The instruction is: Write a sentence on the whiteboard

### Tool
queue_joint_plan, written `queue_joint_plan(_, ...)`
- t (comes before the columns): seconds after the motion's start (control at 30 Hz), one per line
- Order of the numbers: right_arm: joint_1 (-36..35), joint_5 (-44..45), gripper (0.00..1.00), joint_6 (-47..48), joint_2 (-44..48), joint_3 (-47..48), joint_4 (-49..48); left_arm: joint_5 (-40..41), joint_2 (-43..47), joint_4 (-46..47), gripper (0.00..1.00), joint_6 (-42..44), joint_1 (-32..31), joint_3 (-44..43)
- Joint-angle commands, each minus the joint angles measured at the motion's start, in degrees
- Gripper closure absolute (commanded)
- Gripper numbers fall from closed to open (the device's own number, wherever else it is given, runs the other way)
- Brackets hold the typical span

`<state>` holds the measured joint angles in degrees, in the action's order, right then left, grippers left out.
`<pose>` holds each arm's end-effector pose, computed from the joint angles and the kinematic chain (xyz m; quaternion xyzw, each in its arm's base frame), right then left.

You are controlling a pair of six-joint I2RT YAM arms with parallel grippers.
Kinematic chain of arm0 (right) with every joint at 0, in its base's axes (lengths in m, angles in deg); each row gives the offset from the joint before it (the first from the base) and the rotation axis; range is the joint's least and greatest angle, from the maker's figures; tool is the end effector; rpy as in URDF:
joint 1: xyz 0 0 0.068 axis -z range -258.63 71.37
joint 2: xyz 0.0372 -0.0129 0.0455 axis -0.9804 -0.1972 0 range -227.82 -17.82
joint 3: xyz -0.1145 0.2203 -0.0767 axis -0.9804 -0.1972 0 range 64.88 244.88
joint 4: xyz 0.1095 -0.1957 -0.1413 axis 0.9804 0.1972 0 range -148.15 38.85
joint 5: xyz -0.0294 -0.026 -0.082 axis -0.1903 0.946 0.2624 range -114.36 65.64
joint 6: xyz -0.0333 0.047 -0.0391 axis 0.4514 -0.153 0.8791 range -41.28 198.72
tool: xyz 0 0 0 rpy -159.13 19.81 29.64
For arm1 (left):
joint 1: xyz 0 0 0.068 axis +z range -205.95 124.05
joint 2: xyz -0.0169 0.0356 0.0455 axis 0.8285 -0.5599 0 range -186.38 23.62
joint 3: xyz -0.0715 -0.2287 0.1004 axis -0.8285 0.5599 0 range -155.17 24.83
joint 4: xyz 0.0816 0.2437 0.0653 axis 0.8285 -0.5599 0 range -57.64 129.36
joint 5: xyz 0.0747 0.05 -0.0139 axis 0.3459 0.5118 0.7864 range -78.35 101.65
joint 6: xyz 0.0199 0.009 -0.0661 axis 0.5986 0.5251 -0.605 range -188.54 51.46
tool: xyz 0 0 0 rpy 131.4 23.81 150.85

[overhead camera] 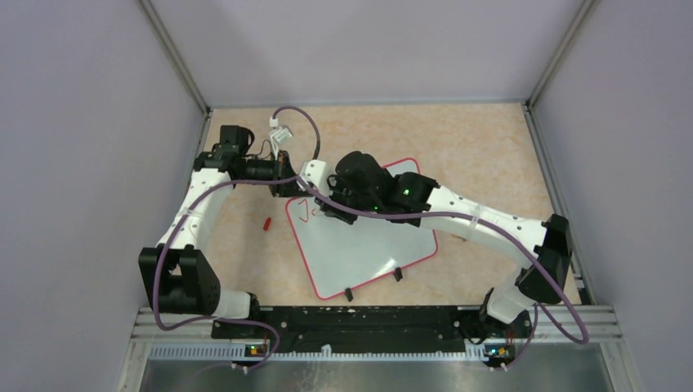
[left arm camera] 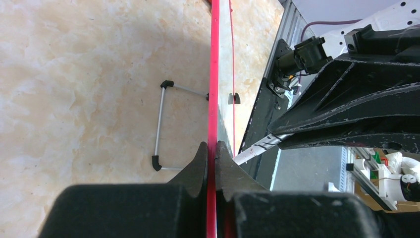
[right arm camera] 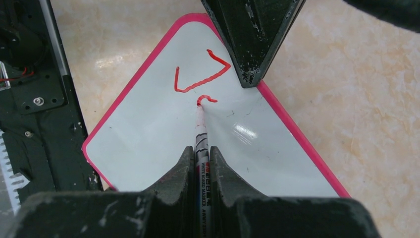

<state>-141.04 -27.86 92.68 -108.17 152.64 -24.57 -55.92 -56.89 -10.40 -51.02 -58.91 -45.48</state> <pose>0.1721 0.3367 0.3358 -0.5619 0.6920 0.2105 0.4014 0.2792 -0.0668 0.2928 0.2846 0.7643 -0.5055 0.2817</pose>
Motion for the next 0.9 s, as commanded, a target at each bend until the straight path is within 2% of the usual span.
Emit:
queue_joint_plan(0.0,1.23,4.94,1.00,0.90,1.71,0.70,1.32,0.73,0.40,-1.83,1.00,0.31,-1.02,-0.30)
queue_joint_plan(0.53,1.57,6.49,1.00,-0.24,0.02,4.23,-0.64,0.86,0.61,-1.82,1.00,0.24,-1.05,-0.27)
queue_joint_plan(0.87,1.17,1.86,1.00,-0.17,-0.44,3.90,0.68,0.87,0.52,-1.67,1.00,0.24,-1.04,-0.20)
